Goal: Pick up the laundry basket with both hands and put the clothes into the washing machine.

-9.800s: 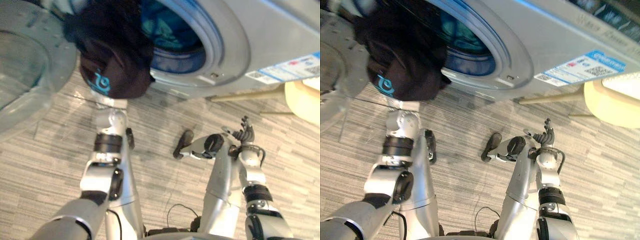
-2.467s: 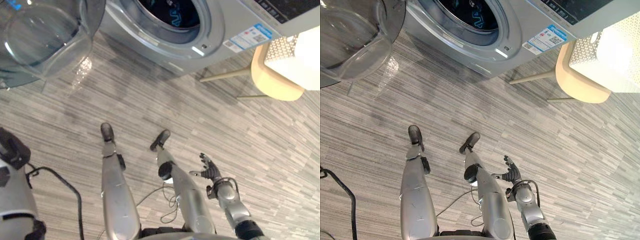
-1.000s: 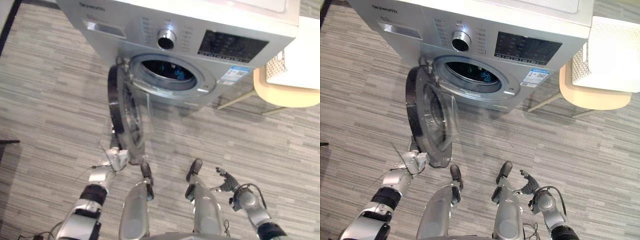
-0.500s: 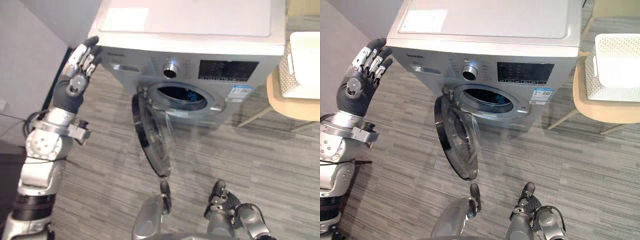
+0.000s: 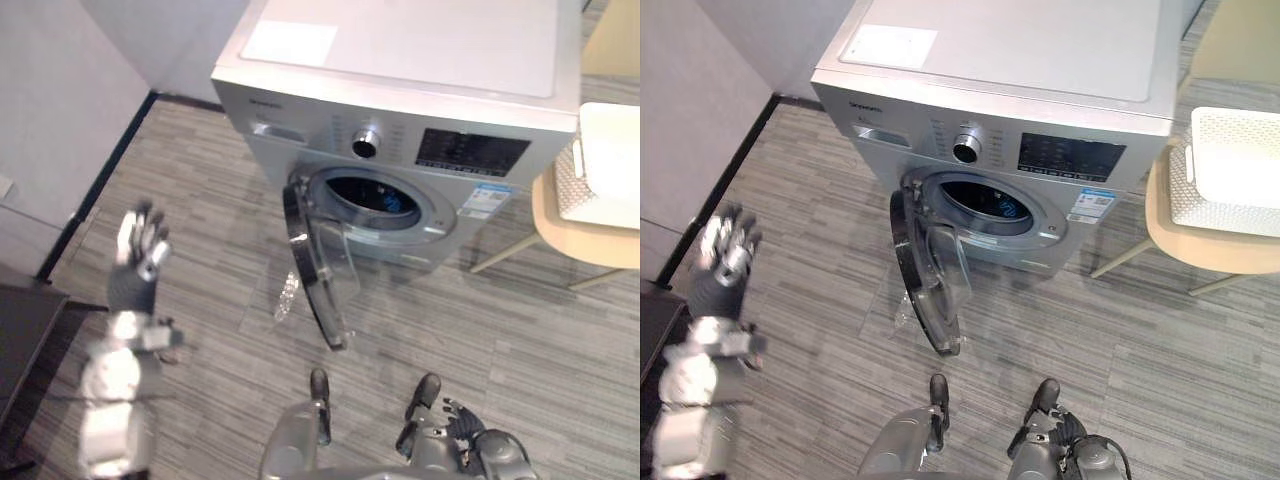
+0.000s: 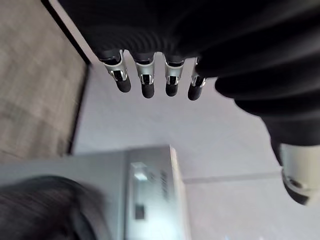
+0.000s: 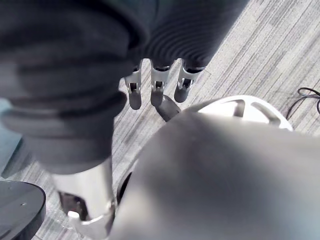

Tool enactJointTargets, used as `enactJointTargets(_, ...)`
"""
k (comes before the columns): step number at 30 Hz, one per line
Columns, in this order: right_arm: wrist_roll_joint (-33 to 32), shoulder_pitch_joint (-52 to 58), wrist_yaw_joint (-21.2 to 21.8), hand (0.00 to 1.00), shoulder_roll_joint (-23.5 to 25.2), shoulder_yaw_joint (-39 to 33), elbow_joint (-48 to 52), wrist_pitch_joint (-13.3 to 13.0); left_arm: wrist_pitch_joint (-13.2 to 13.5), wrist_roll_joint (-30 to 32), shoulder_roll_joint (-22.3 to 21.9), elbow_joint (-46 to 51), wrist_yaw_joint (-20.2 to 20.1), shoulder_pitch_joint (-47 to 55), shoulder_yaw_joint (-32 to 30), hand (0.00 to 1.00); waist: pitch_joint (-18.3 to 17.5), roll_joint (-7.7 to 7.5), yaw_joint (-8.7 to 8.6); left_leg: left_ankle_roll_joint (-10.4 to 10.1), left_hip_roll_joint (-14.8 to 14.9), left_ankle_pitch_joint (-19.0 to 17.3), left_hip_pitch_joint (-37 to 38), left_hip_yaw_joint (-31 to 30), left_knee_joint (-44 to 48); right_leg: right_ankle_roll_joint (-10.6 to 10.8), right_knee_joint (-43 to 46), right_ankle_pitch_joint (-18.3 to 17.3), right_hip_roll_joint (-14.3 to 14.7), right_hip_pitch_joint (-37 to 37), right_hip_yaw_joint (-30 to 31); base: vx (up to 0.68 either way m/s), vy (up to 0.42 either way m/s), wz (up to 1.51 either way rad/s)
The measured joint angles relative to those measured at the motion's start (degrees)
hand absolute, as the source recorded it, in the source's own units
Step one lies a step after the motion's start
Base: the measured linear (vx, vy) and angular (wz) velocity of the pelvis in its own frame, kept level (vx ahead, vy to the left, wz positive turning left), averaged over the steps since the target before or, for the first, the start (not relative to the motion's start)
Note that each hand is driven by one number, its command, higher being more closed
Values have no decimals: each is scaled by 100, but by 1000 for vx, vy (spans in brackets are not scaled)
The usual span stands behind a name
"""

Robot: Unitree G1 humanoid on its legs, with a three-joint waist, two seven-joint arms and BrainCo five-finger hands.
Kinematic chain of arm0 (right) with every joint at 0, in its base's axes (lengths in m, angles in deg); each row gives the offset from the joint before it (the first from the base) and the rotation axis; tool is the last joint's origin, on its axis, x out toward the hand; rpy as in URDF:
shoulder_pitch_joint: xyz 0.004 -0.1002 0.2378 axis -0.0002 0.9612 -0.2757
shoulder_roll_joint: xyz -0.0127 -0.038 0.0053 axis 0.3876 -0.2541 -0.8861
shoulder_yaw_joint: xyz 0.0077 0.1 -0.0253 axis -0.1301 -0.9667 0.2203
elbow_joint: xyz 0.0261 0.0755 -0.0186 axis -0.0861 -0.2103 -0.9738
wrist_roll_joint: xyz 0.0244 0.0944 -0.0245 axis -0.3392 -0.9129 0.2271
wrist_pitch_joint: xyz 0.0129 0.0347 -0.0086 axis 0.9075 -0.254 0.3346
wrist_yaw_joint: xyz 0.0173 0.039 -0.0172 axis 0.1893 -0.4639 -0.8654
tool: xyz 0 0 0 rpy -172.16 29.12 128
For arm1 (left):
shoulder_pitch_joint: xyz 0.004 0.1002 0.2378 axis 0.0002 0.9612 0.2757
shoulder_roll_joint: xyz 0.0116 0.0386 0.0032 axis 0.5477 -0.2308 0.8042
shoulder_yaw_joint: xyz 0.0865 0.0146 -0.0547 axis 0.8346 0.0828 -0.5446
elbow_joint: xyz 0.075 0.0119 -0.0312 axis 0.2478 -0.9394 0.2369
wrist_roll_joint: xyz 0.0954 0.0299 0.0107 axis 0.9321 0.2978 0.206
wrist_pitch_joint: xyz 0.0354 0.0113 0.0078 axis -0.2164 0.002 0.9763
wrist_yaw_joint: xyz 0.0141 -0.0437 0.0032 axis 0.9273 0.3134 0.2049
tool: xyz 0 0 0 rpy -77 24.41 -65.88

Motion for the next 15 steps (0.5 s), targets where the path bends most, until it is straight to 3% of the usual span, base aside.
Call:
enactJointTargets(2,11,-91,16,0,6,0,-57,33,-256,380,-295,-477,-20,177,72,0,34,-52,-19,0,25,-1,-19,3,55,-5,1,4,26,-1,8,-1,-3,-4)
enactJointTargets(4,64,-215,57,0,6,13,35,109,-568,582,-224,-1122,-228,270,661,0,130,-201,-27,-4,119,-4,-33,31,152,-32,20,22,76,-6,53,-28,-20,-11)
enactJointTargets(5,68,-242,67,0,5,15,66,116,-607,580,-204,-1212,-328,238,809,0,168,-264,-37,-12,127,-12,-43,38,179,-38,31,22,90,-16,59,-67,-11,-12)
enactJointTargets(7,68,-461,55,0,3,28,145,121,-649,580,54,-1666,-663,-182,1434,0,324,-538,-56,-54,272,-92,-263,109,383,-111,59,57,191,-206,129,-124,-15,-21)
enactJointTargets(11,64,-827,-45,0,-3,249,393,202,-778,577,427,-2288,-747,-1258,1869,0,606,-1035,-216,-91,429,-165,-704,169,615,-260,2,136,330,-587,236,-166,-32,-24)
enactJointTargets(15,40,-934,-183,0,-33,392,533,227,-768,527,1008,-2949,-755,-2328,2001,0,752,-1262,-281,-101,549,-114,-1059,216,797,-320,-170,389,457,-873,359,-73,-19,-23)
